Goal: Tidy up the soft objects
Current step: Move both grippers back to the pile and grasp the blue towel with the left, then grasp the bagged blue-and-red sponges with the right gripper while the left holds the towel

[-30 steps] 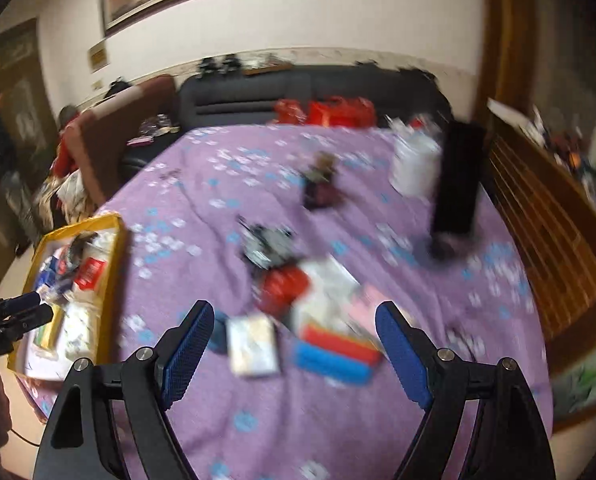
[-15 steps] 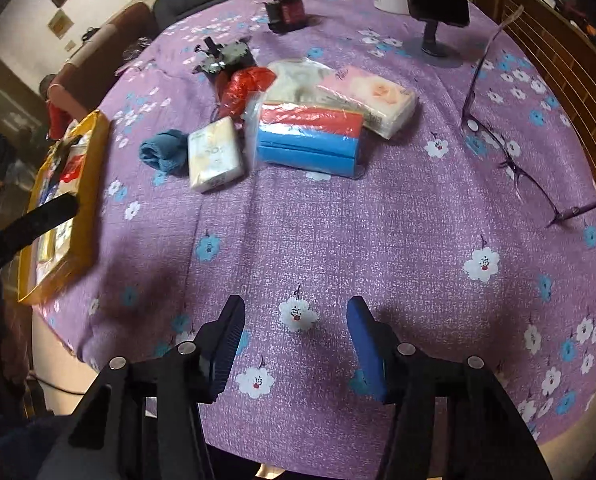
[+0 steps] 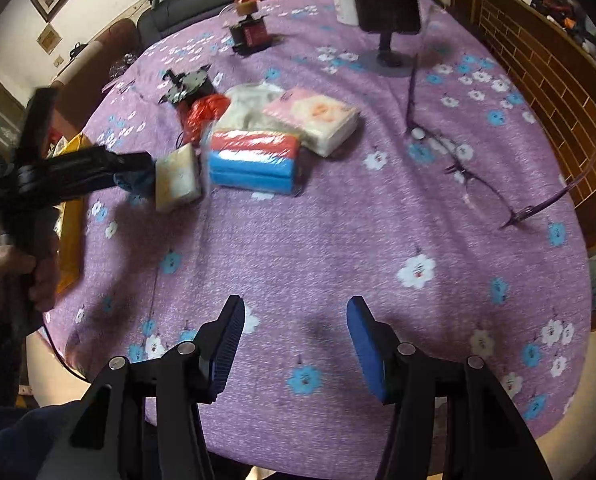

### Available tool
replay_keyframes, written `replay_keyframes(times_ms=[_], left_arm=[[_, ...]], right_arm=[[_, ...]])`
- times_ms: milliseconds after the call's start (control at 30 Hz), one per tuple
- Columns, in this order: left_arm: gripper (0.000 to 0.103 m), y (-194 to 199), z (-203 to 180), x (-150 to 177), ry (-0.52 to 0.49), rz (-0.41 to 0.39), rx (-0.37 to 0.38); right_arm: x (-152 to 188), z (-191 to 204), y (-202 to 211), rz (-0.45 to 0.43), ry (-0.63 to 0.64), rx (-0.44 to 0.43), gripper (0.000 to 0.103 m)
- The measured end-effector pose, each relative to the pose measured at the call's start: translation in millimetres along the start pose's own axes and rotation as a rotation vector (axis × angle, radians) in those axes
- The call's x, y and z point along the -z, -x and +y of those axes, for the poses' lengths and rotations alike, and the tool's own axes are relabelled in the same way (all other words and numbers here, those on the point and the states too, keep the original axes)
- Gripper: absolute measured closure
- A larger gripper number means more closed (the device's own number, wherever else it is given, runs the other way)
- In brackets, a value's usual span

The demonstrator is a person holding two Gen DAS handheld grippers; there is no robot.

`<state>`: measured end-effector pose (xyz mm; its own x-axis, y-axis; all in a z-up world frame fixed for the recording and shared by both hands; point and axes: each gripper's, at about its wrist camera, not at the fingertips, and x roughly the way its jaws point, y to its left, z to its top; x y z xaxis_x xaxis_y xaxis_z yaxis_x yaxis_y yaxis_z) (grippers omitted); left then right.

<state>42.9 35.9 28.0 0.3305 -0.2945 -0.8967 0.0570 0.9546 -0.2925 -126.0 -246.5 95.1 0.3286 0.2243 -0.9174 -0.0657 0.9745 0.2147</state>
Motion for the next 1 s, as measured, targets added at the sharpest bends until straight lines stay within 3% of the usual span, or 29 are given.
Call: replay_keyframes(times_ms=[33,67,133,433,600,767,867,933,1000], left_arm=[[0.031,-6,2,-1,0.014,0.009,-0.012],[0.045,-10,3,-1,0.02,0.018,-0.015],[0.061,-8,1,0,-0.003,-0.009,-0.019],[0.062,20,3,33,-0.044,-0.054,-0.06],[0.062,35,2,56,-0.07,-0.078,-0.076],[0.062,46,-3,71,-0.096,-0.089,-0.077],[0.061,51,-6,76,-0.11,-0.101,-0.074],[0.061,53,-6,79,-0.115,-0.104,-0.077],[0.061,54,-5,81,-0.111,-0.105,-0.074]], right_arm=[[-1,-3,2,-0.006,-0.005,0.001,0.045],[-2,-5,3,-0.012,-0.009,0.004,0.045],[-5,-9,5,-0.024,-0.016,0.001,0.045],[-41,9,1,-0.053,0.082,-0.07,0.045],[-98,25,-16,-0.077,0.134,-0.112,0.045],[-131,37,-64,0.002,0.196,-0.129,0.045],[-123,33,-85,0.076,0.186,-0.119,0.045],[-104,30,-88,0.142,0.17,-0.211,0.045],[-84,30,-87,0.181,0.174,-0.247,0.045]])
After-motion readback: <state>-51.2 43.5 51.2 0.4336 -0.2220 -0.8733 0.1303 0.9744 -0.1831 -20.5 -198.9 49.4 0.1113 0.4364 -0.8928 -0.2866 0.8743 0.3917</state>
